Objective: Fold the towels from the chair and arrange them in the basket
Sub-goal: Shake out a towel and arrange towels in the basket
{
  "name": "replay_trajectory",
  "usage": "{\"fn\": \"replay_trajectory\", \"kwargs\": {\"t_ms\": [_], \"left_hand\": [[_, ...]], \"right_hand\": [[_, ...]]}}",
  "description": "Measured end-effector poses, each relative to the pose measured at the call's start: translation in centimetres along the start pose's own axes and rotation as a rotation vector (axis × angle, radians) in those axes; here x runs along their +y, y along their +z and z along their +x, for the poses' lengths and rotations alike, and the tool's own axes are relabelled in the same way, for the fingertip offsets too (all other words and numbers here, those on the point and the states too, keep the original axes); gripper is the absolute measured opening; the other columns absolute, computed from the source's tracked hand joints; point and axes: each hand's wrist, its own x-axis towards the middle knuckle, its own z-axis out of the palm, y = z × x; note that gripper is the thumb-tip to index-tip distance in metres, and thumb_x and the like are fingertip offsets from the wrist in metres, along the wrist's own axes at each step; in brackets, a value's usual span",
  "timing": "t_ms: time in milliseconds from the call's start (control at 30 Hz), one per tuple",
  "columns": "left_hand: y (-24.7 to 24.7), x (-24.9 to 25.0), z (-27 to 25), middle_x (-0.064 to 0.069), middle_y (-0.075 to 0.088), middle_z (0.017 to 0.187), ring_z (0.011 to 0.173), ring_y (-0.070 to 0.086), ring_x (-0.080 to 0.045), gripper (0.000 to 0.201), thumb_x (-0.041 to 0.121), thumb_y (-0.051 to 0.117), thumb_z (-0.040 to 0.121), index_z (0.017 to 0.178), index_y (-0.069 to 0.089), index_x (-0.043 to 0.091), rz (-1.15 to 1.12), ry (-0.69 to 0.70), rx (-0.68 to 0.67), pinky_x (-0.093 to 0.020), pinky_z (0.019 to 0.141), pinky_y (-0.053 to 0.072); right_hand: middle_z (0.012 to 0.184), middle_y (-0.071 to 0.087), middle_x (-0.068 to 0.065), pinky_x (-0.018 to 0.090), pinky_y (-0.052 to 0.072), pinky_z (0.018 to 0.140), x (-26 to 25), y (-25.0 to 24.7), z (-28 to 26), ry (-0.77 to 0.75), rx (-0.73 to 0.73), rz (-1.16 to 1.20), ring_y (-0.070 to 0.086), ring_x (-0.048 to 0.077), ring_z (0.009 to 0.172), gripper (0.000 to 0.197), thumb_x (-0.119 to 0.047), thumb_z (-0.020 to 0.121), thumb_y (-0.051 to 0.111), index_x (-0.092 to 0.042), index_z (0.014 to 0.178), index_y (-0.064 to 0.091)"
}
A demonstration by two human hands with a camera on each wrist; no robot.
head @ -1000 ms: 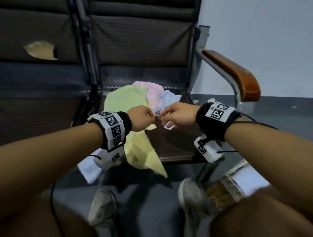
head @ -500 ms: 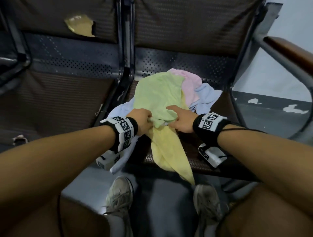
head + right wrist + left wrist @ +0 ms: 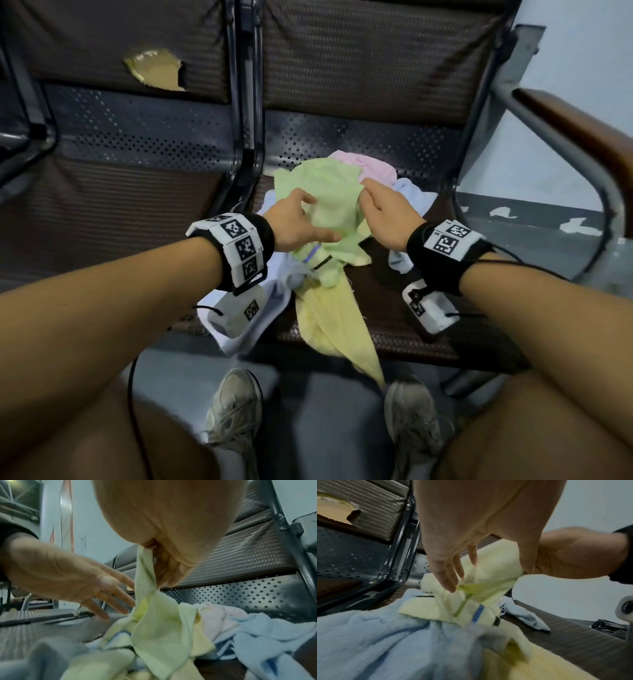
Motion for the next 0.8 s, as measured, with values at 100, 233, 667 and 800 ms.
{"fn": "replay_trajectory", "kwargs": {"t_ms": [100,233,667,800], "left_hand": [[1.1,1.3,-0.1,0.003,0.058,0.113,0.102,0.060,-0.018,0.065,0.053,0.074,0.079,0.132,0.050,0.024,0.062,0.020,-0.010,-0.027,0.083,0.048],[1.8,2.6,-0.5,-0.016,0.071,0.098,0.096,0.067,-0.031,0.029,0.030,0.045,0.101,0.091,0.061,0.009,0.012,0.117,0.021,-0.036,0.079,0.052],[1.3,5.9,-1.1,-0.015,0.067,0.090,0.084,0.061,-0.033,0.017,0.017,0.051,0.094,0.090,0.059,0.003,-0.325,0.245,0.245,-0.039,0.076,0.051],[2.4,6.6,-1.7,-0.016,0.063,0.077,0.065,0.056,-0.022,0.015,0.022,0.059,0.096,0.085,0.052,0.013,-0.337,0.394,0.175,-0.035,0.060,0.045]], "right_hand": [[0.081,0.045,0.004,0.033,0.036,0.075,-1.2,-1.2,-0.8,0.056,0.109,0.214,0.043,0.016,0.077,0.029,-0.019,0.108,0.029,-0.005,0.090,0.045],[0.083,0.047,0.007,0.040,0.042,0.077,-1.2,-2.9,-1.2,0.090,0.264,0.339,0.045,0.015,0.077,0.031,-0.025,0.107,0.031,-0.002,0.092,0.046],[0.110,0.068,0.008,0.037,0.049,0.088,0.9,-4.3,-4.0,0.119,0.083,-0.008,0.061,0.027,0.104,0.027,-0.023,0.091,0.063,-0.014,0.116,0.059],[0.105,0.064,0.003,0.033,0.053,0.079,-0.6,-4.6,-4.5,0.049,-0.057,0.177,0.064,0.018,0.093,0.055,-0.017,0.078,0.077,-0.021,0.125,0.048]]}}
